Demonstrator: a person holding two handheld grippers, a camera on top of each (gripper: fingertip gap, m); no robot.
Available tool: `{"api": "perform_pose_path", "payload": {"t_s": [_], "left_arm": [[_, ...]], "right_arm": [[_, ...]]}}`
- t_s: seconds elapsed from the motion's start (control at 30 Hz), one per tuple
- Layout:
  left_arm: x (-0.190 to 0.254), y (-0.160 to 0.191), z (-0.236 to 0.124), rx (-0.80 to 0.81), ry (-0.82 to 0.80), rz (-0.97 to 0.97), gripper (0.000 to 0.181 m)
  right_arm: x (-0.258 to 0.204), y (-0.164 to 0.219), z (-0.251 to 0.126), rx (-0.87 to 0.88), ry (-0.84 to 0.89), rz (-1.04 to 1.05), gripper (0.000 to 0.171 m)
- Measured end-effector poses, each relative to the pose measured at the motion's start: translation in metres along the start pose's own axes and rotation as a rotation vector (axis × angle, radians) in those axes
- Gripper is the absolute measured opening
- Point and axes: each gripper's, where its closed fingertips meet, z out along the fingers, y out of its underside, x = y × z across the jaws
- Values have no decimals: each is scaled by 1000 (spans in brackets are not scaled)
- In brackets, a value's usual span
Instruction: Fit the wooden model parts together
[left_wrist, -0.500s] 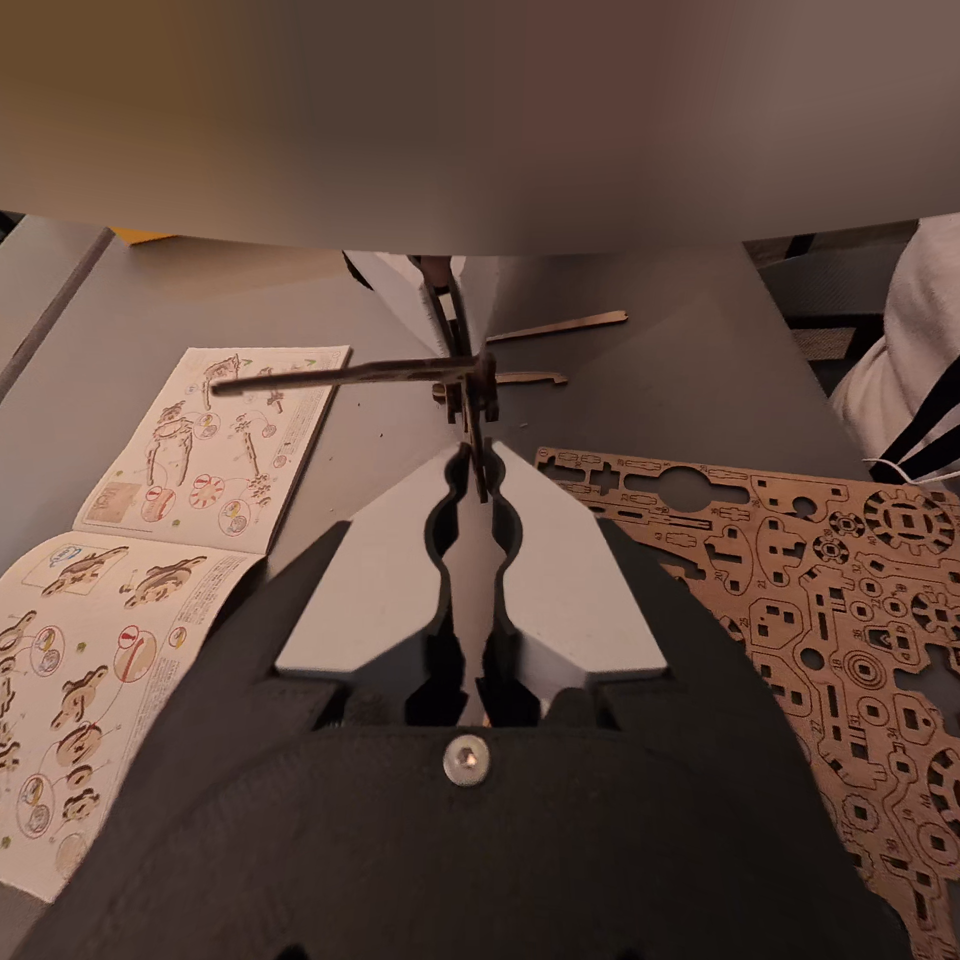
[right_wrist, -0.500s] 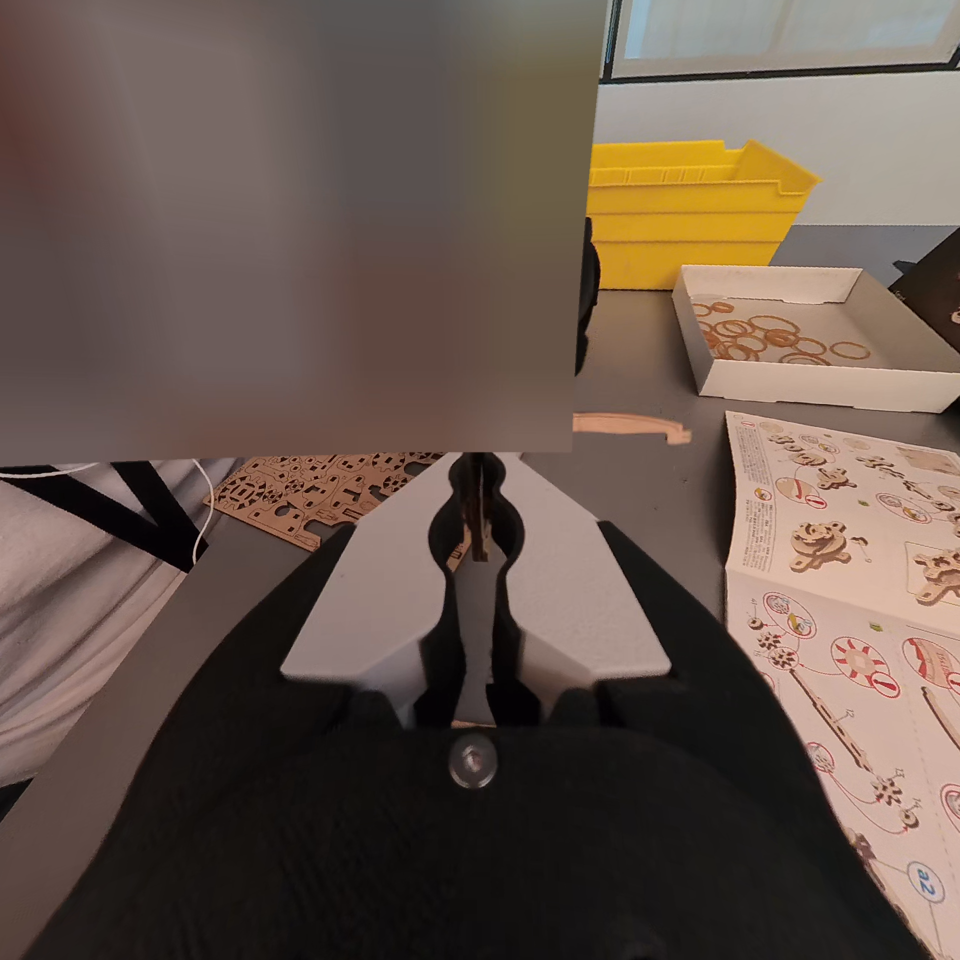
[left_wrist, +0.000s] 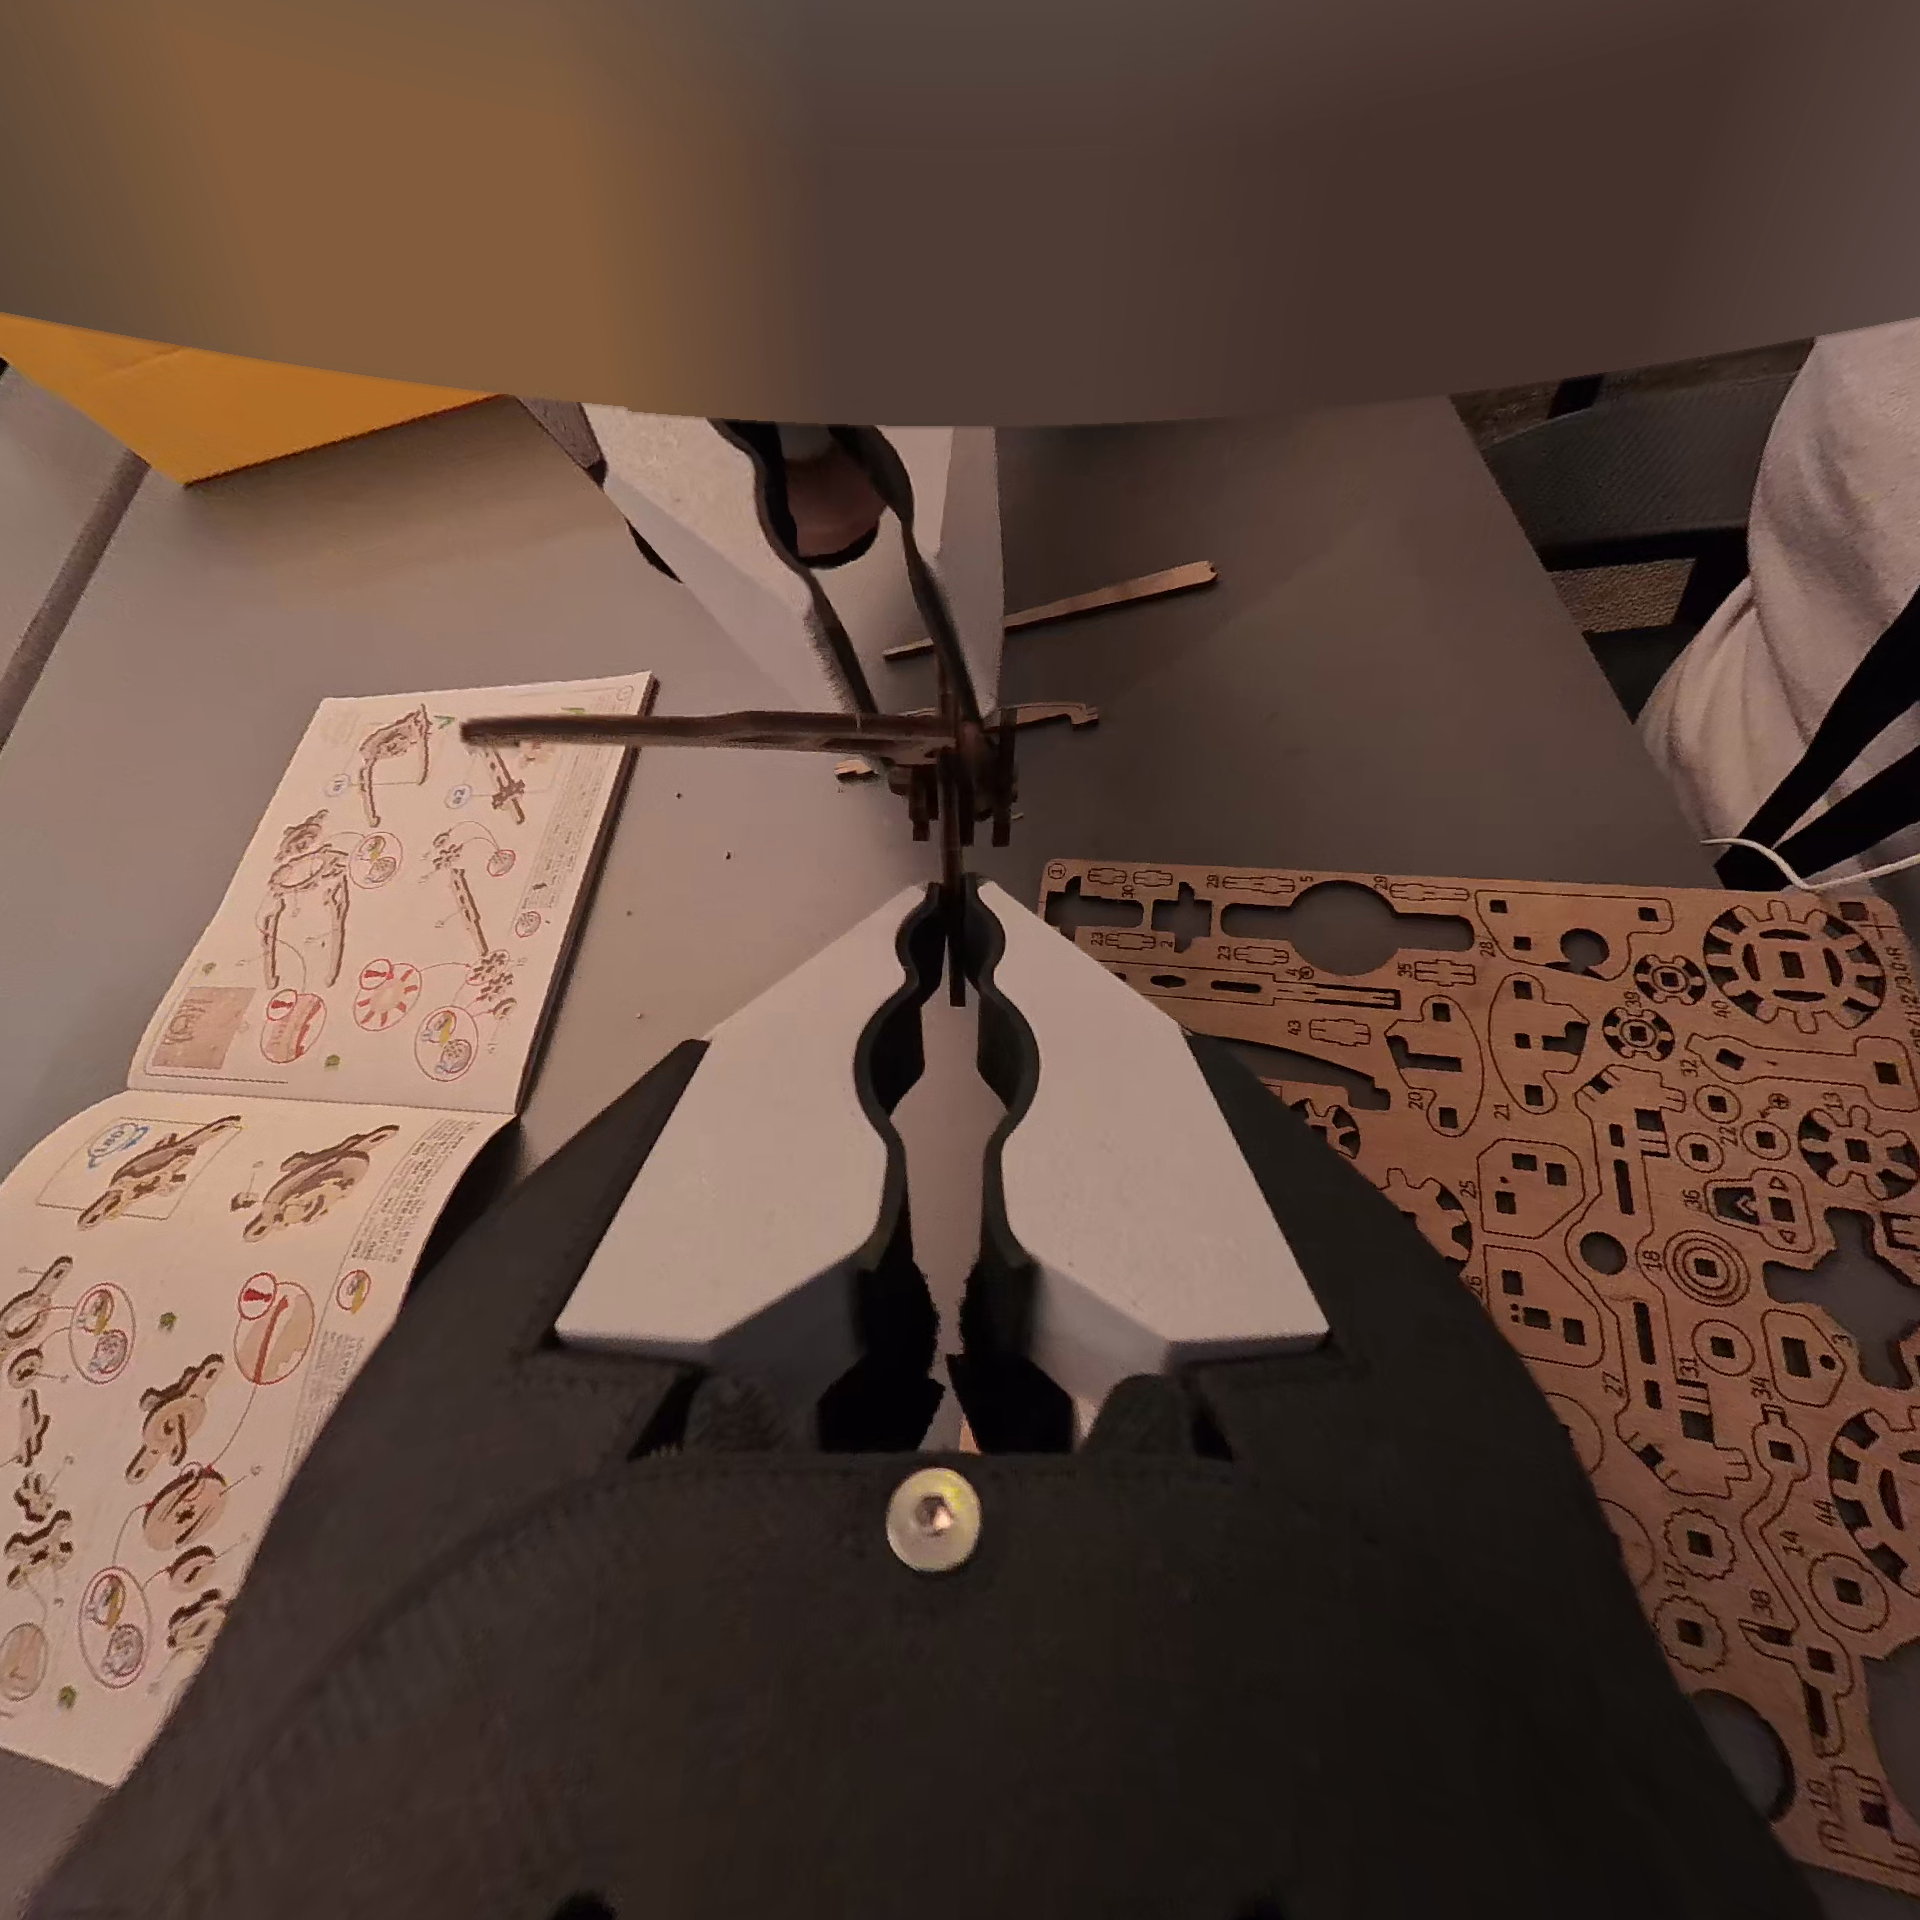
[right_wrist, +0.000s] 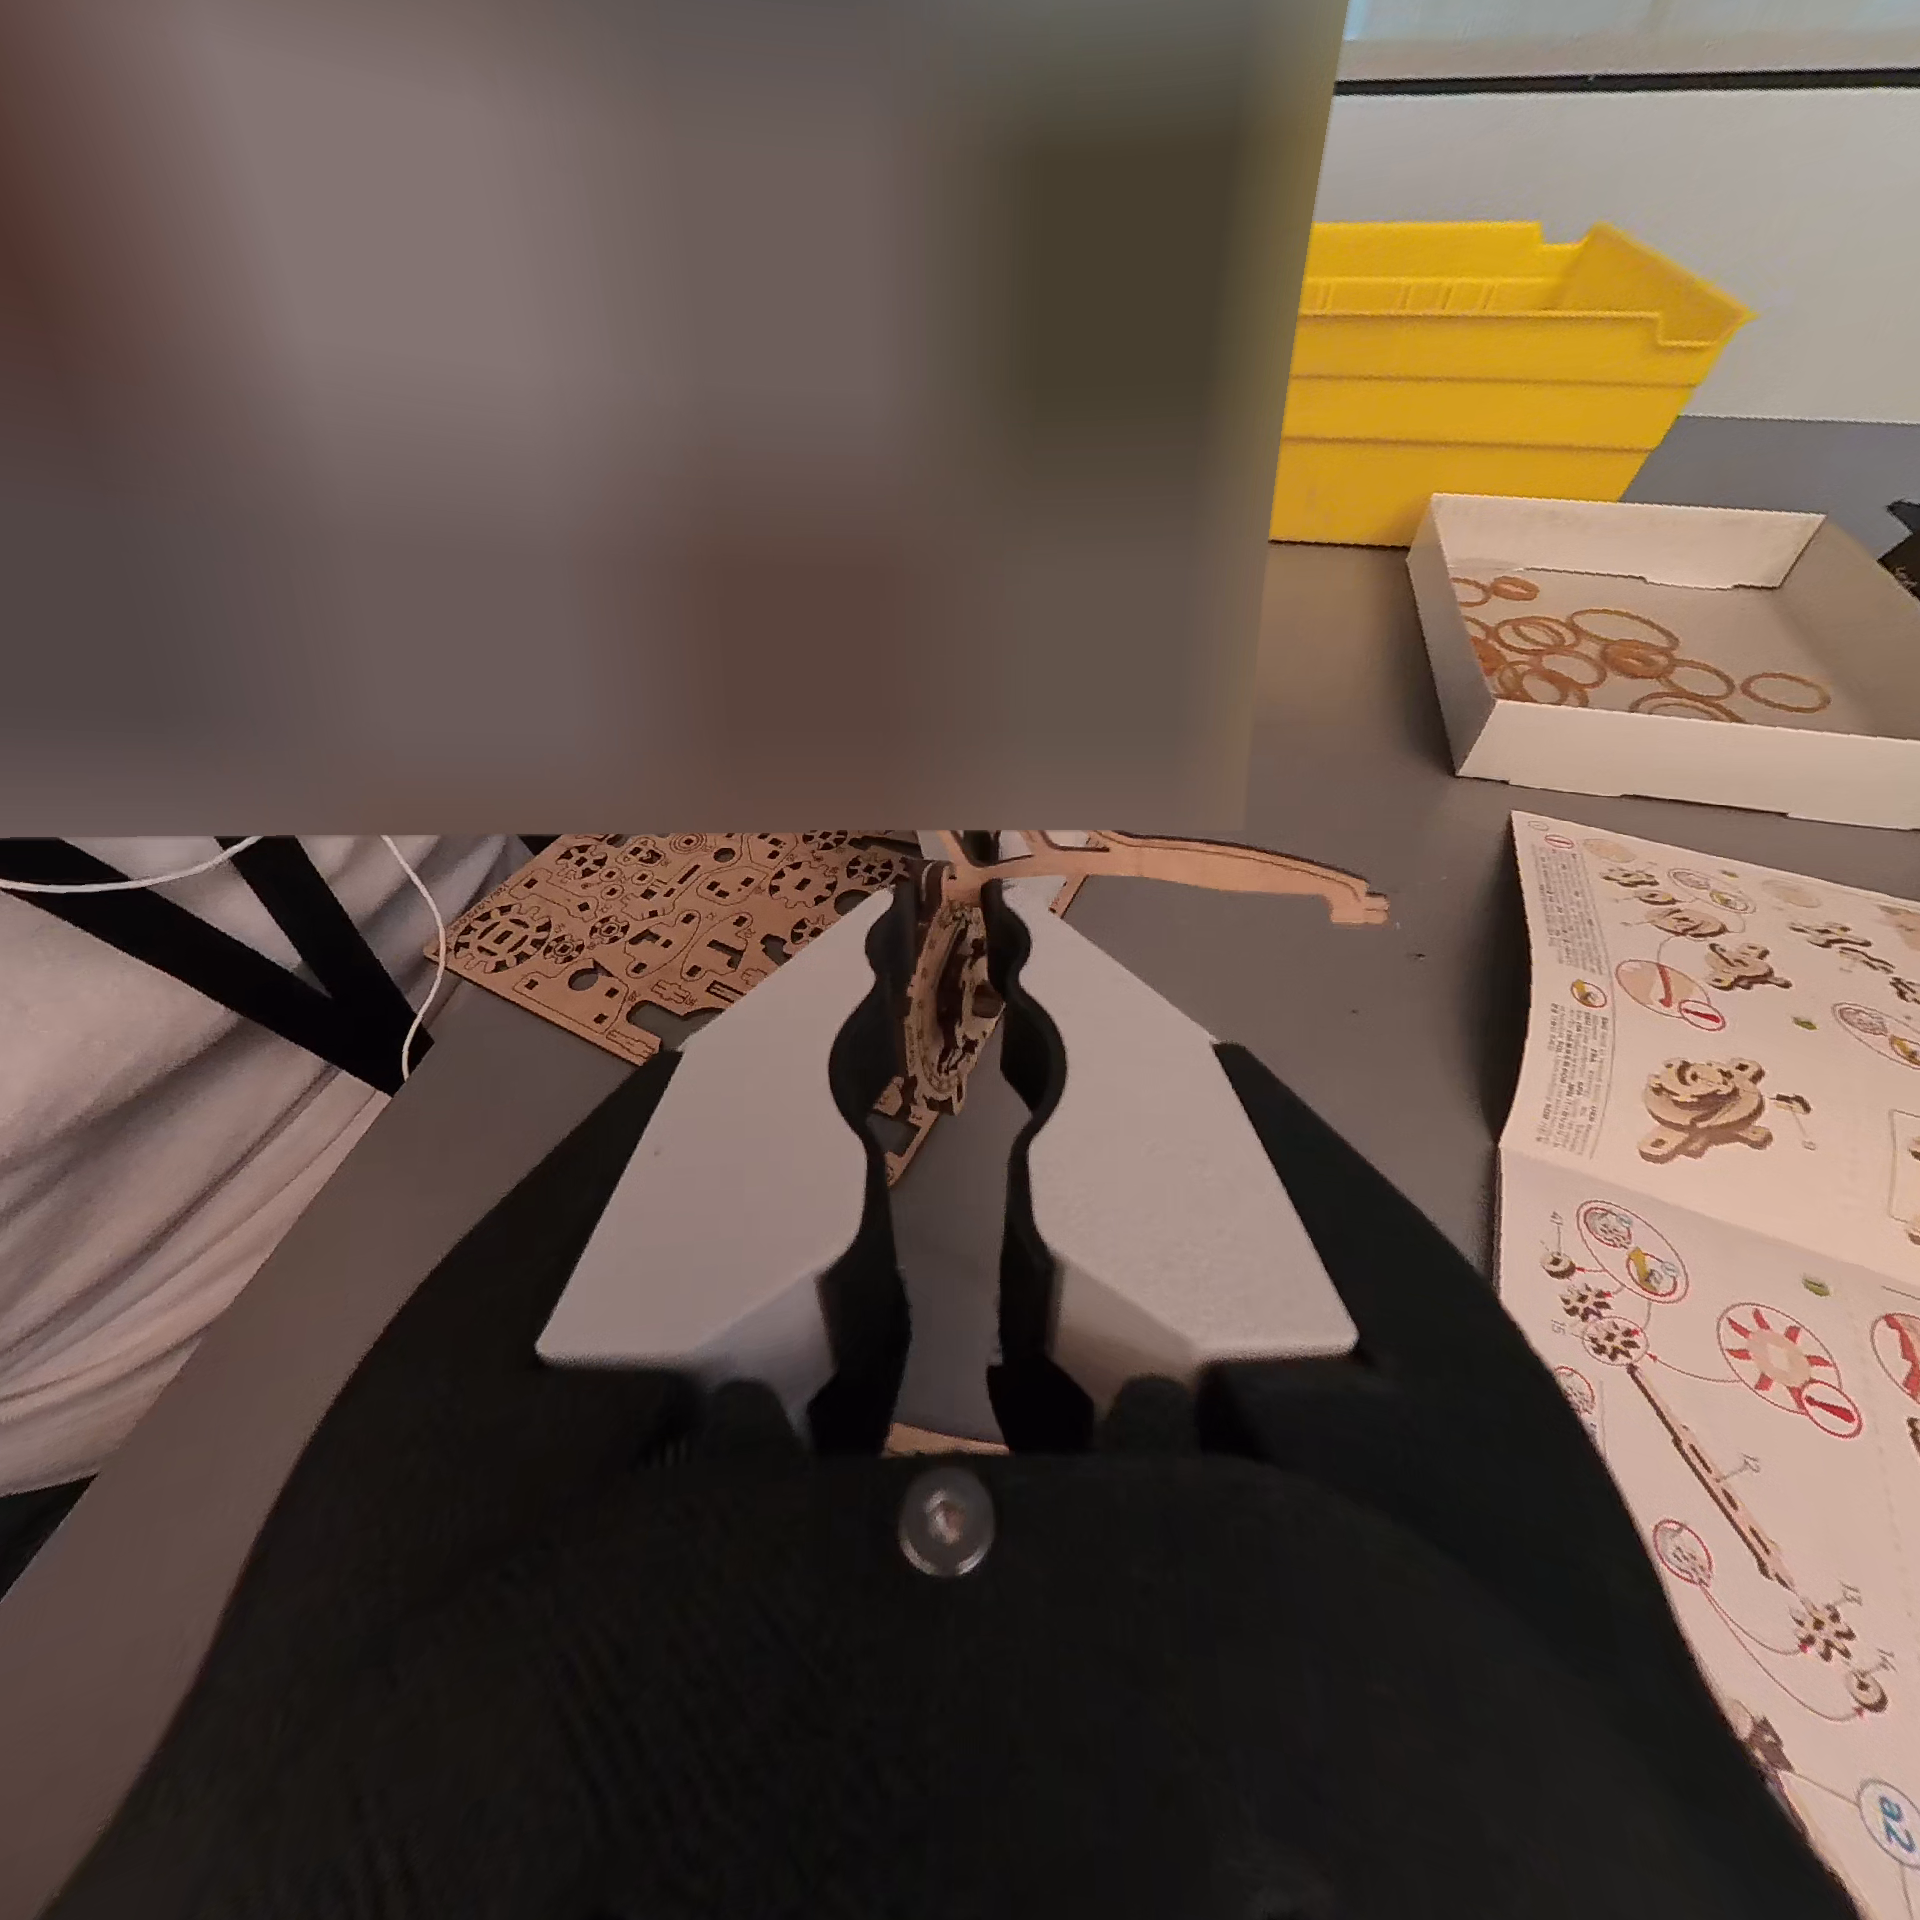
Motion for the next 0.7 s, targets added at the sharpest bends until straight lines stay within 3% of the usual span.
{"api": "perform_pose_path", "payload": {"t_s": [0.33,0.7], "left_arm": [[2,-3,1,21,11,-18,1],[-11,-16,-7,92,-88,-13,18]], "right_arm": [[-3,-2,-2,24,-32,29,8],[2,-7,-4,62,-23,78,4]]}}
